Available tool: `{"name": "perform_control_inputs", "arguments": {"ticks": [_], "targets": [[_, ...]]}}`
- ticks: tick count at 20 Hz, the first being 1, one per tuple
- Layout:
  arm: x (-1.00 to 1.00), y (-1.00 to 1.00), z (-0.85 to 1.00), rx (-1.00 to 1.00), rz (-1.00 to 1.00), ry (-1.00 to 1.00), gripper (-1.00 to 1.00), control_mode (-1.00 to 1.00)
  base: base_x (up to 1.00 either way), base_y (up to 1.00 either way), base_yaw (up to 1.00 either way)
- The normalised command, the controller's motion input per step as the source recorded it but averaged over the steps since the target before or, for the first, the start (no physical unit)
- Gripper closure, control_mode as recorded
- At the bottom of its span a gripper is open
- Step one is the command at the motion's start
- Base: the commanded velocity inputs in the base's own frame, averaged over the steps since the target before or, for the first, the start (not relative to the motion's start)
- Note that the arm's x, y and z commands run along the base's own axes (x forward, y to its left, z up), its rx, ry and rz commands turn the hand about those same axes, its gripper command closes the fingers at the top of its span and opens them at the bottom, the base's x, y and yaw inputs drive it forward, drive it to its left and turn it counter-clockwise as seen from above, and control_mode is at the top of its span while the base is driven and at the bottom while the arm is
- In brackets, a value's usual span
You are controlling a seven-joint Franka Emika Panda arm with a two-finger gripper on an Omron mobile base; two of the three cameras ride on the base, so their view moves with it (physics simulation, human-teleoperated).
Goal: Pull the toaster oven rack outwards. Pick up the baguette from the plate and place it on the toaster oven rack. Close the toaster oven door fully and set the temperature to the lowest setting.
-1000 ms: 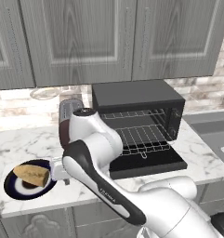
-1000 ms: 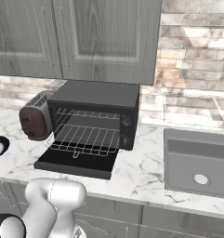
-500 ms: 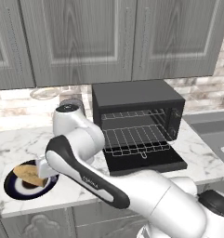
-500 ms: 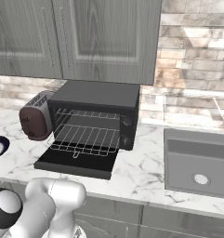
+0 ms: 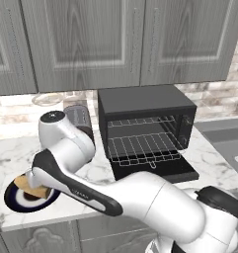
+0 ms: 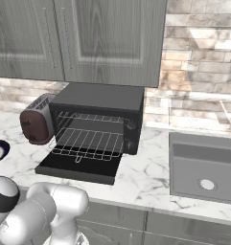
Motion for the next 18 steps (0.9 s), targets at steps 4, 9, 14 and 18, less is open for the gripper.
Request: {"name": "perform_control_inputs", "arguments": {"ticks": [4, 9, 14, 18], "targets": [[0.11, 0.28, 0.0, 0.0, 0.11, -0.14, -1.0, -1.0, 0.0, 0.0, 0.0], [0.15, 0.26, 0.0, 0.0, 0.13, -0.11, -1.0, -1.0, 0.0, 0.0, 0.0], [0.29, 0.2, 0.0, 0.0, 0.13, -0.03, -1.0, -1.0, 0.0, 0.0, 0.0], [0.31, 0.11, -0.02, 0.0, 0.12, 0.0, -1.0, -1.0, 0.0, 0.0, 0.0]]}}
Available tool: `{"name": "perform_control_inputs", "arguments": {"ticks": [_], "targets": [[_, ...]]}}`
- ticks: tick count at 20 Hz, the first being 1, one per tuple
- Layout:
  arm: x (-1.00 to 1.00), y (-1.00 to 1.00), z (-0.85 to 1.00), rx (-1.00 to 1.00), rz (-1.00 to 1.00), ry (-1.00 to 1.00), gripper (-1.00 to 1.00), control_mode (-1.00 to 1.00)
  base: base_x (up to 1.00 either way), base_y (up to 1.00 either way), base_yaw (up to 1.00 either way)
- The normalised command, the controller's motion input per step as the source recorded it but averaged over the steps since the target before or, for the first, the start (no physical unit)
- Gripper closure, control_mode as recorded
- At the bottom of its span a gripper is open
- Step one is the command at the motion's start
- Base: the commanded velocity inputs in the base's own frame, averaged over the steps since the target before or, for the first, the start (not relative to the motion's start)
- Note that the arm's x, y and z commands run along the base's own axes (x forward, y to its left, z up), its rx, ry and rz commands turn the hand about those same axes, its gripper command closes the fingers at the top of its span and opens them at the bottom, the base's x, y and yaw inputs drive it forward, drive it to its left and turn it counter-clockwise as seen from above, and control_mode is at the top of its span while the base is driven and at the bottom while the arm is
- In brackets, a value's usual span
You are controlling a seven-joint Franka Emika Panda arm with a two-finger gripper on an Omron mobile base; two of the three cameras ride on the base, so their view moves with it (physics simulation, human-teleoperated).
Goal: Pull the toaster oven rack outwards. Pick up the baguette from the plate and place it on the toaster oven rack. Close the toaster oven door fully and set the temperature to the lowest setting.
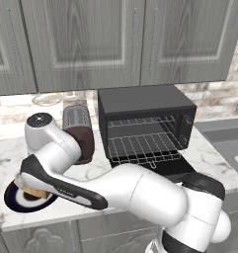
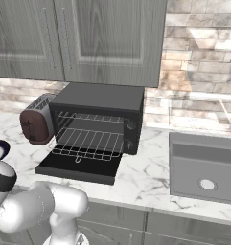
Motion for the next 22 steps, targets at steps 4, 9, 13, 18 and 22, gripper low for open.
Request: {"name": "perform_control_inputs", "arguments": {"ticks": [4, 9, 13, 18, 22], "targets": [[0.34, 0.09, -0.14, 0.0, 0.12, 0.0, -1.0, -1.0, 0.0, 0.0, 0.0], [0.24, 0.2, -0.19, 0.0, 0.09, 0.0, -1.0, -1.0, 0.0, 0.0, 0.0], [0.22, 0.25, -0.19, 0.0, 0.07, 0.0, -1.0, -1.0, 0.0, 0.0, 0.0], [0.26, 0.27, -0.15, 0.0, 0.04, 0.03, -1.0, -1.0, 0.0, 0.0, 0.0], [0.2, 0.19, -0.17, 0.0, 0.0, 0.02, -1.0, -1.0, 0.0, 0.0, 0.0]]}}
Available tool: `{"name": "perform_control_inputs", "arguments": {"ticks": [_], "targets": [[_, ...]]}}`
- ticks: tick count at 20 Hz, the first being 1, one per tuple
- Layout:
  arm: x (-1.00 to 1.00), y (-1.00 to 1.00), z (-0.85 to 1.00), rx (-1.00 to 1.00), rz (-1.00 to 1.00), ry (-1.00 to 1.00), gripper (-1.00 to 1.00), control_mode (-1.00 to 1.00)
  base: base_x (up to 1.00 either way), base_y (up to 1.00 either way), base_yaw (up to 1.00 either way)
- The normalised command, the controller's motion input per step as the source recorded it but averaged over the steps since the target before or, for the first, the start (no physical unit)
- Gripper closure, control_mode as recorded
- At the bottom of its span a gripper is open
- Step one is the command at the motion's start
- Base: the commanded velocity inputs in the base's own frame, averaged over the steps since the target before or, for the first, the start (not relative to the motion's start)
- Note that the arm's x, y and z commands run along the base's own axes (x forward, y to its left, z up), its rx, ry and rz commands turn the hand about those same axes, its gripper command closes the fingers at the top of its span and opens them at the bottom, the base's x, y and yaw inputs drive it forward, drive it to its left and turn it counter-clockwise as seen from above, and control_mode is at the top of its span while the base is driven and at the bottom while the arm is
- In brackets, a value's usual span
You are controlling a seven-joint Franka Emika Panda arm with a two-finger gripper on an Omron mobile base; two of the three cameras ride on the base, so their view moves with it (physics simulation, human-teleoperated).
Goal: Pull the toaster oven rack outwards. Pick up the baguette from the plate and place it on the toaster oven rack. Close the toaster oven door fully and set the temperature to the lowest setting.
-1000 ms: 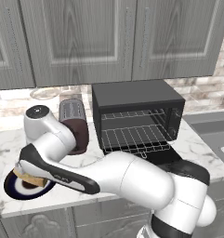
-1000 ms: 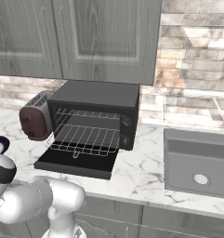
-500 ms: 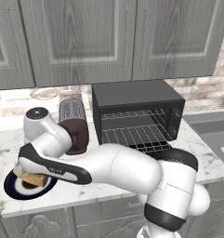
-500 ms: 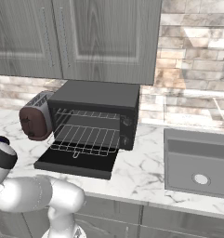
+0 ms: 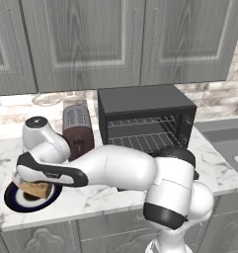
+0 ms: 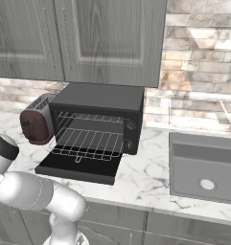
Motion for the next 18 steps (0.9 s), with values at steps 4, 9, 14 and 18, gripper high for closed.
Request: {"name": "perform_control_inputs", "arguments": {"ticks": [4, 9, 14, 18], "targets": [[0.17, 0.19, -0.16, 0.0, 0.0, 0.0, -1.0, -1.0, 0.0, 0.0, 0.0], [0.04, 0.18, -0.17, -0.02, 0.0, 0.0, -1.0, -1.0, 0.0, 0.0, 0.0], [0.05, 0.11, -0.18, -0.03, 0.0, 0.0, -1.0, -1.0, 0.0, 0.0, 0.0], [0.09, 0.04, -0.15, -0.01, 0.0, 0.0, -1.0, -1.0, 0.0, 0.0, 0.0]]}}
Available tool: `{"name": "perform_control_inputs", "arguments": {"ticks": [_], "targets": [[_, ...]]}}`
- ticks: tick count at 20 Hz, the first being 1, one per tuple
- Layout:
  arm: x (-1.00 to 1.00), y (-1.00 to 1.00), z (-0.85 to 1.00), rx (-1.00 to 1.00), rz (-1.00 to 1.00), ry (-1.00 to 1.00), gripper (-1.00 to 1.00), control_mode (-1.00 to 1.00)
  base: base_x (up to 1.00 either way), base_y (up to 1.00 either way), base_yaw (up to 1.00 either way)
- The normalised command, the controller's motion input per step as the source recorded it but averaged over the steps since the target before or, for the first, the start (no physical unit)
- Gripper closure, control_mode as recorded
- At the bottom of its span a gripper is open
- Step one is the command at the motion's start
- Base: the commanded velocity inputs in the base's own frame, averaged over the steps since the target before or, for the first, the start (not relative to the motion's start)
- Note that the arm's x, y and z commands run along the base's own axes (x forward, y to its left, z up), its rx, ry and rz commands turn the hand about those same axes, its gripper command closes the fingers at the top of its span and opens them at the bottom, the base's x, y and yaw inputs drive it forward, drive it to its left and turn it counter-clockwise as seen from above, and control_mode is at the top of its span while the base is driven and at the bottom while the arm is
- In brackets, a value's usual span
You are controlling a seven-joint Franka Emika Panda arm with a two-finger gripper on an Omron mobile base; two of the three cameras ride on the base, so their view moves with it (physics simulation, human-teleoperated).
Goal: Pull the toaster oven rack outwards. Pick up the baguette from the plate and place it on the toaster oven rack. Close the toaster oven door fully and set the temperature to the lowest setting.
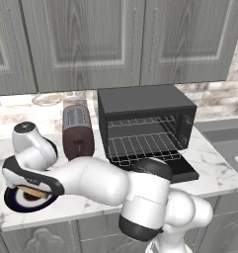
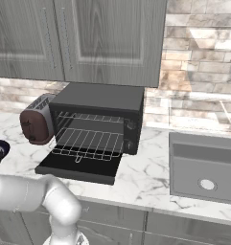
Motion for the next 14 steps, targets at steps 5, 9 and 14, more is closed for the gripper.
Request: {"name": "perform_control_inputs", "arguments": {"ticks": [5, 9, 14], "targets": [[0.12, 0.0, -0.19, 0.0, 0.0, 0.0, -1.0, -1.0, 0.0, 0.0, 0.0], [0.09, 0.0, -0.21, 0.0, 0.0, 0.0, -1.0, -1.0, 0.0, 0.0, 0.0], [0.18, 0.17, -0.17, 0.0, 0.0, 0.0, -1.0, -1.0, 0.0, 0.0, 0.0]]}}
